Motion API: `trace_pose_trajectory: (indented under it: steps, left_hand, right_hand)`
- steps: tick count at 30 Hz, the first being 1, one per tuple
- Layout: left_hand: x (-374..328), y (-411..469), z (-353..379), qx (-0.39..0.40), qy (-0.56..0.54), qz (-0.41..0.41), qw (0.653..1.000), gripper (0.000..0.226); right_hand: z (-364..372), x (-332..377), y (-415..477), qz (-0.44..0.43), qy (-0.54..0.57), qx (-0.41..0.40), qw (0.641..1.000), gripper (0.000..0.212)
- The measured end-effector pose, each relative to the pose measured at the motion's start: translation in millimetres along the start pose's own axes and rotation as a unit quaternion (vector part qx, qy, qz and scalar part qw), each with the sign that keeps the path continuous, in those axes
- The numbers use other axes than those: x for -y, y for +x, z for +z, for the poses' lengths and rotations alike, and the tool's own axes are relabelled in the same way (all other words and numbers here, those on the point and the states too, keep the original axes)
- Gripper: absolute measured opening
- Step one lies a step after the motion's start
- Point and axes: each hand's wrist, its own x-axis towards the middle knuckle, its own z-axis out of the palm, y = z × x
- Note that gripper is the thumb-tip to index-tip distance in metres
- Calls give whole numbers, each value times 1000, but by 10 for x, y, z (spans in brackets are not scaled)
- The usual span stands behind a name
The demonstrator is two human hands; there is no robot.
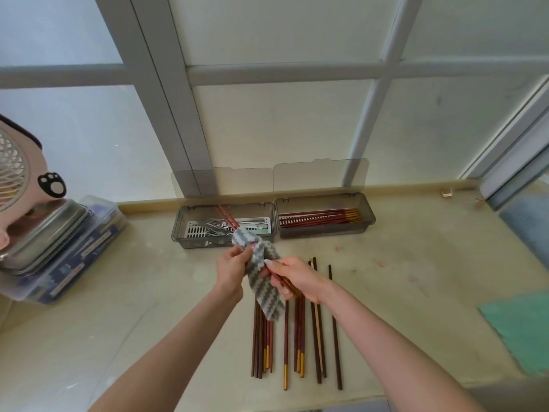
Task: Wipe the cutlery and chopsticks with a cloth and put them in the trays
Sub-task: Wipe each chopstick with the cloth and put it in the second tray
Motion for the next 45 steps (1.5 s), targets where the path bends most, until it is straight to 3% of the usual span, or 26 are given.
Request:
trace_pose_trajectory:
  steps: [3, 7, 9, 13, 17, 19, 25, 33, 39, 45]
  left_hand:
    - [-26, 51, -34, -17, -29, -16, 999, 7]
    - [-64, 65, -1, -38, -26, -21, 999, 14]
    - [-204, 142, -63, -60, -44, -18, 997, 5]
    - [-533, 343, -269, -127, -82, 11, 988, 19]
    - [-620, 422, -329, -145, -88, 16, 985, 9]
    - [-513, 376, -256, -135, -71, 15, 988, 12]
    - [-6, 50, 78, -2, -23, -13, 1000, 13]
    - [-165, 185, -86, -42, -42, -2, 998, 14]
    - [-142, 174, -4, -45, -45, 32, 997, 8]
    - [78, -10, 141, 45, 31, 59, 997, 9]
  right_hand:
    - [-61, -62, -64, 11, -47, 20, 999, 28]
    - [-64, -63, -66, 22, 27, 33, 999, 27]
    - [-86, -40, -86, 25, 23, 36, 999, 27]
    - [-150, -31, -141, 32, 13, 64, 997, 28]
    - [-144, -34, -145, 34, 11, 59, 998, 28]
    - [-76, 7, -122, 32, 17, 40, 999, 28]
    - [99, 164, 89, 15, 17, -34, 999, 29]
    - [-176, -58, -53, -2, 28, 61, 998, 26]
    - [-42, -53, -9, -17, 62, -51, 997, 17]
    - [66, -27, 142, -22, 38, -173, 984, 22]
